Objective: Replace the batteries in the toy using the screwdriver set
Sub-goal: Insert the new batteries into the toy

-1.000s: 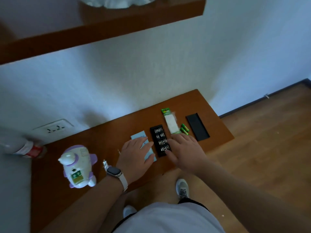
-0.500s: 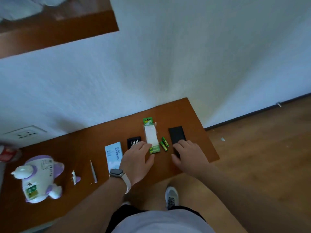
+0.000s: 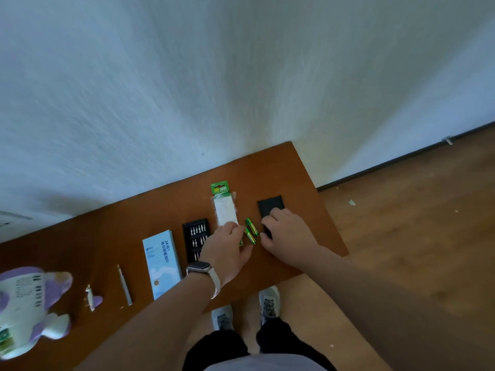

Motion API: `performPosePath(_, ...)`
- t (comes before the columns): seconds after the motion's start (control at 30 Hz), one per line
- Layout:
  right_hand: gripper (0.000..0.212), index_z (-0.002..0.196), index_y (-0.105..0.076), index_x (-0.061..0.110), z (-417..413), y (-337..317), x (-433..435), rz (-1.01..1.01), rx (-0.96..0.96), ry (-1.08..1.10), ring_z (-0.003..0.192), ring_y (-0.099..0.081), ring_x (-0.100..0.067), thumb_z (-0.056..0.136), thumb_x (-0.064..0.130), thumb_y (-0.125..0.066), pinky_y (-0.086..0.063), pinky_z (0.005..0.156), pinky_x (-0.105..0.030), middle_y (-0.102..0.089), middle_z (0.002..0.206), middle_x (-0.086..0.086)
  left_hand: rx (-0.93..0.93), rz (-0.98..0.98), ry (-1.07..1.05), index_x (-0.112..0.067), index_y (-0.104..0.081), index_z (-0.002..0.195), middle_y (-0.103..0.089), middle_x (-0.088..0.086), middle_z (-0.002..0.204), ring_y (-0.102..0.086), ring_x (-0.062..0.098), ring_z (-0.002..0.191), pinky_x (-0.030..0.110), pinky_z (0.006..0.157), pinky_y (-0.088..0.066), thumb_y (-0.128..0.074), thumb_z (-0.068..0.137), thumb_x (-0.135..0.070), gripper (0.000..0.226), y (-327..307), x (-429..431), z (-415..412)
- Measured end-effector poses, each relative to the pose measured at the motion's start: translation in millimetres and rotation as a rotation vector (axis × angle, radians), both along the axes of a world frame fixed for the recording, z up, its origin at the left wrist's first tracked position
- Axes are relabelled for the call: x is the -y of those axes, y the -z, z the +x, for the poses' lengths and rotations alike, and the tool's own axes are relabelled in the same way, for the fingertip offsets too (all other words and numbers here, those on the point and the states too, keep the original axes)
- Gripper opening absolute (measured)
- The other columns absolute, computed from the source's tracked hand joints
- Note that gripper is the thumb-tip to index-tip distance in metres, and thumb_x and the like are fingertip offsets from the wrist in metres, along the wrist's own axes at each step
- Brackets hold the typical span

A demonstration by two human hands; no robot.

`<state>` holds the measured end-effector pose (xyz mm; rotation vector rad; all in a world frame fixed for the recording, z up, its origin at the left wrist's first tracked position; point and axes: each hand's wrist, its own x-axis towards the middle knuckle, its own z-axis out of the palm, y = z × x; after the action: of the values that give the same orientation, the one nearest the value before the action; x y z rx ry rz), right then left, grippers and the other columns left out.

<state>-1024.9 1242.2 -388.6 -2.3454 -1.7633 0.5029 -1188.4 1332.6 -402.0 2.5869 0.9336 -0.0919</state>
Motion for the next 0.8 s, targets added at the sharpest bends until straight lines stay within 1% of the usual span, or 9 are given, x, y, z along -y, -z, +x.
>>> performPosePath(0.13, 0.021, 0.095, -0.061, 0.015, -2, 11, -10, 0.005, 0.008, 0.040, 0.089, -0.054, -0.020, 0.090, 0.035, -0.055, -0.048, 0.072, -0.032, -0.054, 0.094, -0.003, -0.060, 0.025, 0.014, -0.012, -0.064, 0.124, -0.063, 0.007, 0.112, -0.062, 0.029, 0.100, 0.039, 0.075, -0.056, -0.070, 0.083, -0.044, 0.052, 11, -1, 8)
performPosePath(0.27, 0.022, 0.092, -0.061, 0.014, -5, 17, -20, -0.011, 0.022, 0.067, 0.088, -0.055, -0.024, 0.088, 0.036, -0.058, -0.044, 0.066, -0.034, -0.054, 0.091, -0.004, -0.075, 0.056, 0.028, -0.014, -0.064, 0.122, -0.064, 0.006, 0.112, -0.062, 0.029, 0.098, 0.041, 0.074, -0.056, -0.070, 0.083, -0.044, 0.049, 16, -5, 13)
performPosePath(0.4, 0.026, 0.105, -0.059, 0.016, -7, 20, -27, -0.060, -0.003, 0.034, 0.097, -0.053, -0.022, 0.092, 0.038, -0.054, -0.043, 0.076, -0.035, -0.055, 0.101, -0.004, -0.078, 0.060, 0.021, -0.014, -0.064, 0.120, -0.065, 0.005, 0.110, -0.062, 0.028, 0.097, 0.039, 0.073, -0.055, -0.072, 0.083, -0.044, 0.048, 18, -5, 15)
performPosePath(0.47, 0.022, 0.105, -0.057, 0.017, -8, 23, -30, -0.069, -0.012, 0.029, 0.098, -0.055, -0.023, 0.094, 0.036, -0.052, -0.042, 0.078, -0.036, -0.057, 0.102, -0.003, -0.089, 0.047, 0.015, -0.014, -0.063, 0.120, -0.064, 0.006, 0.111, -0.062, 0.029, 0.098, 0.040, 0.075, -0.054, -0.074, 0.082, -0.042, 0.048, 19, -5, 16)
performPosePath(0.57, 0.018, 0.100, -0.055, 0.016, -9, 27, -32, -0.086, -0.009, 0.038, 0.095, -0.058, -0.024, 0.095, 0.033, -0.051, -0.040, 0.076, -0.036, -0.059, 0.100, -0.003, -0.092, 0.043, 0.033, -0.014, -0.064, 0.113, -0.063, 0.007, 0.107, -0.061, 0.030, 0.094, 0.041, 0.073, -0.053, -0.074, 0.084, -0.036, 0.038, 19, -6, 17)
performPosePath(0.7, 0.017, 0.095, -0.054, 0.017, -10, 29, -31, -0.080, -0.024, 0.062, 0.089, -0.058, -0.023, 0.095, 0.033, -0.050, -0.033, 0.068, -0.033, -0.058, 0.094, -0.003, -0.085, 0.092, 0.090, -0.015, -0.068, 0.098, -0.062, 0.008, 0.096, -0.061, 0.030, 0.080, 0.039, 0.061, -0.052, -0.076, 0.083, -0.028, 0.022, 20, -9, 17)
performPosePath(0.73, 0.016, 0.092, -0.052, 0.017, -9, 29, -30, -0.070, -0.035, 0.076, 0.085, -0.057, -0.022, 0.094, 0.033, -0.050, -0.033, 0.066, -0.032, -0.056, 0.091, -0.002, -0.079, 0.103, 0.096, -0.015, -0.068, 0.097, -0.062, 0.008, 0.096, -0.061, 0.030, 0.079, 0.039, 0.060, -0.052, -0.075, 0.083, -0.027, 0.020, 21, -9, 17)
performPosePath(0.8, 0.017, 0.085, -0.046, 0.019, -8, 27, -26, -0.047, -0.075, 0.118, 0.076, -0.053, -0.021, 0.093, 0.033, -0.052, -0.035, 0.062, -0.032, -0.048, 0.082, 0.000, -0.065, 0.097, 0.089, -0.017, -0.067, 0.101, -0.061, 0.008, 0.101, -0.060, 0.030, 0.082, 0.039, 0.062, -0.052, -0.072, 0.086, -0.027, 0.018, 20, -9, 18)
